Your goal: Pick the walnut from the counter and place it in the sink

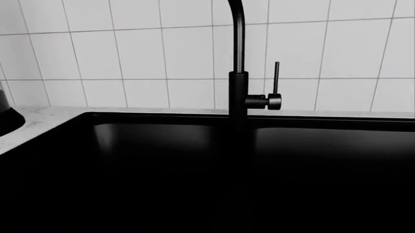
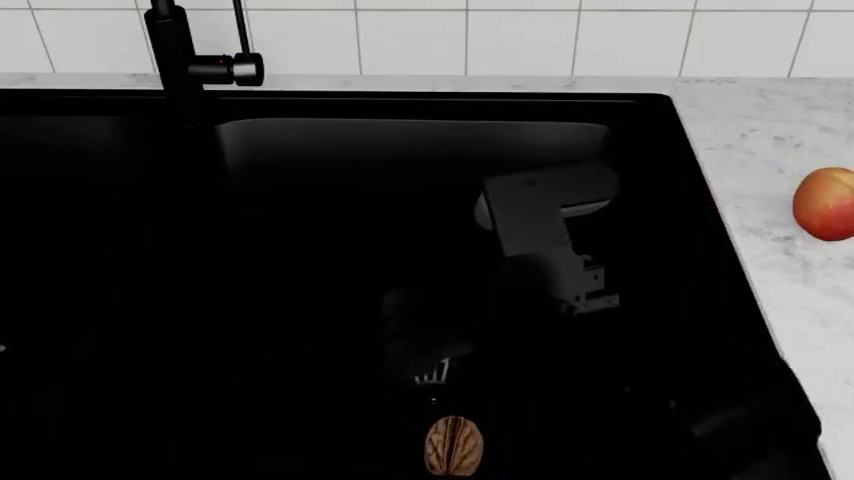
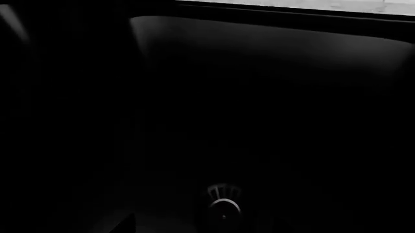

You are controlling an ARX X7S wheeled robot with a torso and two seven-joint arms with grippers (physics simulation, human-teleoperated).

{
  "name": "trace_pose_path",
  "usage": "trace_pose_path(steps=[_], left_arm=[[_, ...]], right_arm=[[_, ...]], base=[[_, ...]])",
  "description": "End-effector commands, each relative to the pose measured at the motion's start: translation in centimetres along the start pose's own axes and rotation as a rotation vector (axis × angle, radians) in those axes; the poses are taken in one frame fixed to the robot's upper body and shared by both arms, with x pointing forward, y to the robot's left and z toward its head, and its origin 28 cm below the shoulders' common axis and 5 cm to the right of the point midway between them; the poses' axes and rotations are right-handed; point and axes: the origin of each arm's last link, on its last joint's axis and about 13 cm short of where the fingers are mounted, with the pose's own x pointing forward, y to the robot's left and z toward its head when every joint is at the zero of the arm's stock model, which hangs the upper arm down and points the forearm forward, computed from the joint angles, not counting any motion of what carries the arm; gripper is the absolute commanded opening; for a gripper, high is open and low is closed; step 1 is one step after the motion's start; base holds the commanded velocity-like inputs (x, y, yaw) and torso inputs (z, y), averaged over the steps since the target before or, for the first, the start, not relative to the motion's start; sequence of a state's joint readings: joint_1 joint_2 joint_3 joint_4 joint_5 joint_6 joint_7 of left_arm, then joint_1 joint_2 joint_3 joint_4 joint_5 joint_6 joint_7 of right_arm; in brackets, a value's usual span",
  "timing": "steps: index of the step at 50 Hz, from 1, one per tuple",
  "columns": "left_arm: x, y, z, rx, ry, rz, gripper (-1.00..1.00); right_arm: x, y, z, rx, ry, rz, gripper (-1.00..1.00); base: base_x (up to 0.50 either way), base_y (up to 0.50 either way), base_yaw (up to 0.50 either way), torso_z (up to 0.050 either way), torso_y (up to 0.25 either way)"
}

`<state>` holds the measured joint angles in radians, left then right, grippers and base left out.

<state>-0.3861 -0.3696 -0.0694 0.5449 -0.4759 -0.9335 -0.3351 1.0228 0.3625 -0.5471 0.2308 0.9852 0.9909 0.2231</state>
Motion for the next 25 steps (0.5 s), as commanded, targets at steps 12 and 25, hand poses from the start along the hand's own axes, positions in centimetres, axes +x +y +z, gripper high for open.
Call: trace_pose_path(steps=[12,25], left_arm=[[-0.1,0.0,0.1,0.004,-0.002,0.001,1.0],[-0.3,0.0,0.2,0.005,-0.006,-0.003,1.0]], right_arm=[[-4.2,0.3,0.4,-0.024,-0.107,-0.029,1.0],[-7.4,0.5,0.0,-0.038,-0.151,-0.058,1.0]], base=[[0.0,0.0,0.0,0.0,0.0],[0.0,0.0,0.0,0.0,0.0]])
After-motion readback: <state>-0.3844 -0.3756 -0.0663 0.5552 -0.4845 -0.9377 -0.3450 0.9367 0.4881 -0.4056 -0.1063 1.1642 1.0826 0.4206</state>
